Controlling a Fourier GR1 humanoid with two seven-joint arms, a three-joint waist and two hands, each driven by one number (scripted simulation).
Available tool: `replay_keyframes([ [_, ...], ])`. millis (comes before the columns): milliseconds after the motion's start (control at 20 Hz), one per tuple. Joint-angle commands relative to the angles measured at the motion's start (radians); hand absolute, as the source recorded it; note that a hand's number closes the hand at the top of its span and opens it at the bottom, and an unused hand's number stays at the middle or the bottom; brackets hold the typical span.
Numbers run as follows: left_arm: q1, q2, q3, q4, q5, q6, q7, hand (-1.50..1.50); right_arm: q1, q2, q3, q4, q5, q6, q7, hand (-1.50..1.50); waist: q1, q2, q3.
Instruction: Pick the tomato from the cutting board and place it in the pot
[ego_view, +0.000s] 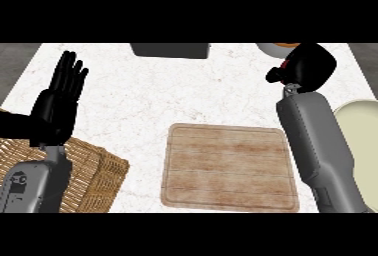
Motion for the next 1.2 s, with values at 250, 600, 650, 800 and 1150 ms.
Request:
replay_keyframes([
  [250, -0.020, 0.015, 0.012, 0.012, 0.011, -0.010, 0.027, 0.00, -0.186, -0.051, -0.029, 0.098, 0.396, -0.012, 0.479, 1.50, -0.003, -0.009, 0.005],
  [600, 0.022, -0.008, 0.007, 0.023, -0.005, 0.009, 0.011, 0.00, -0.137, -0.037, -0.126, 0.006, 0.449, 0.118, 0.473, 1.50, -0.048, -0.025, 0.006],
  [650, 0.052, 0.028, 0.046, 0.041, 0.000, -0.012, -0.048, 0.00, -0.109, -0.046, -0.137, -0.061, 0.433, 0.134, 0.436, 1.50, -0.061, -0.029, 0.006],
  [800, 0.012, 0.007, 0.039, 0.058, -0.006, 0.011, -0.026, 0.00, 0.006, -0.006, -0.155, -0.126, 0.452, 0.120, 0.428, 1.50, -0.072, -0.027, 0.006],
  [1150, 0.039, 0.016, 0.044, -0.010, 0.015, -0.005, 0.009, 0.00, 0.259, 0.025, -0.193, -0.443, 0.427, 0.107, 0.321, 1.50, -0.064, -0.027, 0.006],
])
